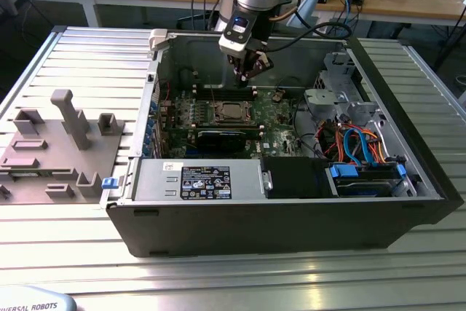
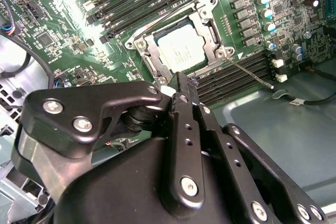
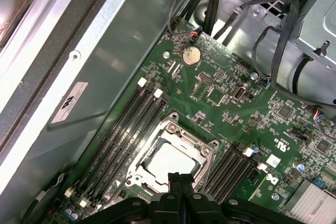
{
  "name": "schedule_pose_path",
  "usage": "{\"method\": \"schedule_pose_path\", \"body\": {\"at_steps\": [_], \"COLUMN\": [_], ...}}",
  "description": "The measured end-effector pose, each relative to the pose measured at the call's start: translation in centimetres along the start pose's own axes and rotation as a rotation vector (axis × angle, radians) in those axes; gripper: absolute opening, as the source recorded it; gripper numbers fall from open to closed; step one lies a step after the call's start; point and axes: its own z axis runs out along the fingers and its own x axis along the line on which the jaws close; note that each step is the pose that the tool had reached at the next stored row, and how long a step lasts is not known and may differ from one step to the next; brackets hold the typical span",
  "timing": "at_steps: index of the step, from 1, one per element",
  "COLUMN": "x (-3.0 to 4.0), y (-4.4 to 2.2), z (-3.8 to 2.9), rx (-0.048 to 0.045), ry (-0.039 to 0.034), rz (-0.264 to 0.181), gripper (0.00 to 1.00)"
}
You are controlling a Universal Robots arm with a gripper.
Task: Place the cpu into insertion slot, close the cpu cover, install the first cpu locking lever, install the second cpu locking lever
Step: 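Install the first cpu locking lever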
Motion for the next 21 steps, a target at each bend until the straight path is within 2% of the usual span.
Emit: {"method": "schedule_pose_path", "body": {"at_steps": [21], "x": [0.00], "y": [0.00], "z": [0.00], "rx": [0.0006], "ry": [-0.0013], "rz": [-0.030], "gripper": [0.11]}}
